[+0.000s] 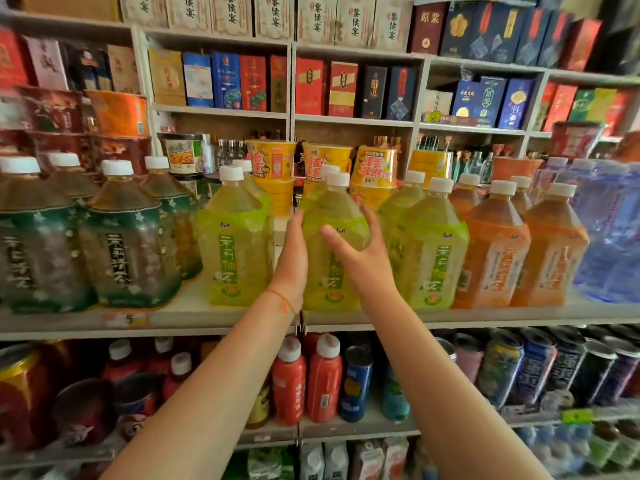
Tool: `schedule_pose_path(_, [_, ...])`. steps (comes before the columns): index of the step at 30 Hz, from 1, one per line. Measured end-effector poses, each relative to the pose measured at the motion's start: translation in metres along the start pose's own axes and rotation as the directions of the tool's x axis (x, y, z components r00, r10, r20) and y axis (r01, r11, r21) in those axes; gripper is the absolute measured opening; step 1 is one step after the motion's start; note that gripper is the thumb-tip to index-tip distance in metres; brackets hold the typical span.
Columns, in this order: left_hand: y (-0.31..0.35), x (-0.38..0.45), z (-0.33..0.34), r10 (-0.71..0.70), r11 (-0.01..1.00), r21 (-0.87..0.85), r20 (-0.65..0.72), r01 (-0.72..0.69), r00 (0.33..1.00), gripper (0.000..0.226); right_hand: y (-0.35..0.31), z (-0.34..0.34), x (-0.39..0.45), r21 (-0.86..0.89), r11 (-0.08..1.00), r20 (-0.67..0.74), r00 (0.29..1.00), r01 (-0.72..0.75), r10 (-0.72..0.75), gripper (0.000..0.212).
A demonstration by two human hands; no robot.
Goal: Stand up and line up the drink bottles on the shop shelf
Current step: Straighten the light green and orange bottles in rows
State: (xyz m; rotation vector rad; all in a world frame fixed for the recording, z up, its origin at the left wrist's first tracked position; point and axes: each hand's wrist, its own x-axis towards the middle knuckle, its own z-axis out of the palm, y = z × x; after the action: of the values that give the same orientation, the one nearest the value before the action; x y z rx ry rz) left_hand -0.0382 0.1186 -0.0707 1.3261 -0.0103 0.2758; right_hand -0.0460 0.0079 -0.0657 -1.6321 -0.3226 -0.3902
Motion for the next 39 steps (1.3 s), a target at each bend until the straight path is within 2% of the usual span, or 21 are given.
schedule_pose_path(4, [0.002, -0.014, 0.014, -0.015, 0.999, -0.047, 0.069, 0.018, 0.998, 0.058, -0.001, -0.014, -0.010, -0.038, 0.999, -0.050, 0.998, 0.031, -0.033, 0.102])
schedule_pose_path(5, [0.001, -0.014, 0.016, -0.021, 0.998, -0.053, 0.078, 0.025, 0.997, 0.057, -0.002, -0.016, -0.013, -0.078, 0.995, -0.060, 0.996, 0.062, -0.067, 0.099])
schedule_pose_path(7, [-0.001, -0.015, 0.019, -0.033, 0.998, -0.042, 0.085, 0.036, 0.996, 0.071, -0.002, -0.016, -0.020, -0.205, 0.962, -0.055, 0.979, 0.181, -0.196, 0.085])
schedule_pose_path(9, [-0.005, -0.013, 0.021, -0.029, 0.998, -0.046, 0.082, 0.032, 0.996, 0.075, -0.001, -0.017, -0.025, -0.382, 0.860, -0.025, 0.926, 0.339, -0.376, 0.071])
schedule_pose_path(11, [-0.004, -0.016, 0.025, -0.012, 0.998, -0.068, 0.100, 0.019, 0.995, 0.060, 0.002, -0.018, -0.027, -0.559, 0.692, 0.015, 0.840, 0.457, -0.543, 0.062])
schedule_pose_path(14, [-0.003, -0.016, 0.029, 0.020, 0.996, -0.085, 0.140, -0.009, 0.990, 0.050, 0.007, -0.022, -0.027, -0.727, 0.498, 0.079, 0.778, 0.473, -0.623, 0.059])
schedule_pose_path(17, [-0.006, -0.014, 0.030, 0.011, 0.999, -0.040, 0.116, -0.006, 0.993, 0.056, 0.010, -0.027, -0.028, -0.832, 0.353, 0.123, 0.763, 0.427, -0.634, 0.058])
schedule_pose_path(20, [-0.009, -0.013, 0.030, 0.025, 1.000, -0.019, 0.116, -0.023, 0.993, 0.059, 0.011, -0.036, -0.025, -0.835, 0.363, 0.084, 0.748, 0.414, -0.659, 0.057])
schedule_pose_path(24, [-0.005, -0.008, 0.029, -0.025, 0.998, -0.056, 0.109, 0.031, 0.994, 0.061, 0.015, -0.066, -0.009, -0.819, 0.425, -0.078, 0.660, 0.385, -0.747, 0.054])
schedule_pose_path(27, [0.006, 0.000, 0.030, -0.031, 0.992, -0.117, 0.080, 0.041, 0.996, 0.063, 0.020, -0.086, 0.011, -0.846, 0.415, -0.096, 0.671, 0.334, -0.735, 0.055])
schedule_pose_path(31, [0.009, 0.007, 0.039, -0.042, 0.987, -0.146, 0.179, 0.069, 0.983, 0.064, 0.027, -0.088, 0.023, -0.883, 0.355, -0.060, 0.678, 0.306, -0.732, 0.053])
schedule_pose_path(35, [0.007, 0.010, 0.041, -0.053, 0.986, -0.143, 0.192, 0.081, 0.980, 0.058, 0.030, -0.084, 0.024, -0.883, 0.379, -0.116, 0.652, 0.278, -0.749, 0.045])
schedule_pose_path(39, [0.006, 0.012, 0.041, -0.043, 0.983, -0.167, 0.183, 0.074, 0.982, 0.053, 0.030, -0.084, 0.024, -0.881, 0.381, -0.113, 0.658, 0.280, -0.745, 0.044])
